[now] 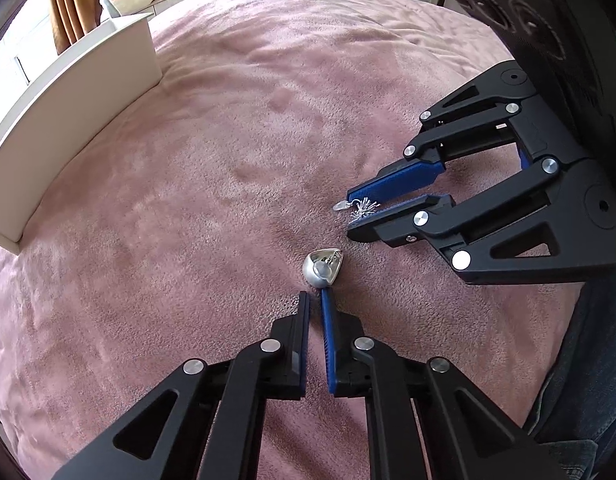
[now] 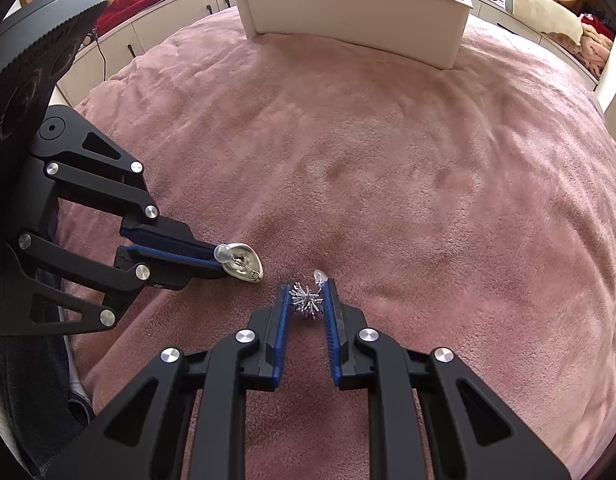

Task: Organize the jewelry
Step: 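Grasp the silver teardrop earring with the left tool while the right tool grasps the starburst earring, then carry both earrings into the white bin and open both tools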

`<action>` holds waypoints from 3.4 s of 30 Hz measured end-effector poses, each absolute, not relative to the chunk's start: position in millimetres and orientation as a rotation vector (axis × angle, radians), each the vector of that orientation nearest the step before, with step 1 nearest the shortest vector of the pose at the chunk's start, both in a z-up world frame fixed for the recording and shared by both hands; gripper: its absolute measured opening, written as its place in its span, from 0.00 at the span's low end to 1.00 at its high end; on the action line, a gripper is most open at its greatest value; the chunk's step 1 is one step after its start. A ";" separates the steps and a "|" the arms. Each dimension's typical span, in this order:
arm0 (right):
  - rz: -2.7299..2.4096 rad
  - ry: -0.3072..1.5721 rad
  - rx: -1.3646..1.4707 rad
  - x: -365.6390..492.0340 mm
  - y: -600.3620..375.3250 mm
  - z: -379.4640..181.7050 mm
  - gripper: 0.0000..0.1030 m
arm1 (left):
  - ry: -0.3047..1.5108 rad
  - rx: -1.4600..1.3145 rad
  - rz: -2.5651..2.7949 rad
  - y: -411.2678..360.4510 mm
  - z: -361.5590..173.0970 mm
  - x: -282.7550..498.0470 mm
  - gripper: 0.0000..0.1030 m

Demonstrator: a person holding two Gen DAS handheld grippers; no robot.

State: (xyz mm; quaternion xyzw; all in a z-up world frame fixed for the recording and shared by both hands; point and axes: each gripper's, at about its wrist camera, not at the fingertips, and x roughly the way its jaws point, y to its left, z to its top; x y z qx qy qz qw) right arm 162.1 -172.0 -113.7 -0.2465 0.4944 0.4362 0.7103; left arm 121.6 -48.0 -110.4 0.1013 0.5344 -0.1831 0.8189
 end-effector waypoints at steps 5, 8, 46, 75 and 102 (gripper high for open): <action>0.966 1.100 -0.545 162.0 -172.4 -113.8 0.17 | 1.144 0.230 -0.368 -49.6 -109.1 119.7 0.21; 0.965 1.101 -0.544 162.0 -172.3 -114.3 0.17 | 1.120 0.291 -0.357 -57.0 -104.9 114.1 0.37; 0.952 1.083 -0.481 166.8 -180.7 -102.2 0.17 | 1.043 0.305 -0.378 -67.0 -94.4 120.7 0.24; 0.958 0.810 -0.292 267.0 -99.8 23.8 0.17 | 0.806 0.200 -0.027 70.1 24.3 196.2 0.24; 0.748 0.934 -0.293 411.3 22.1 -16.9 0.29 | 0.903 0.053 0.186 201.3 0.5 334.3 0.43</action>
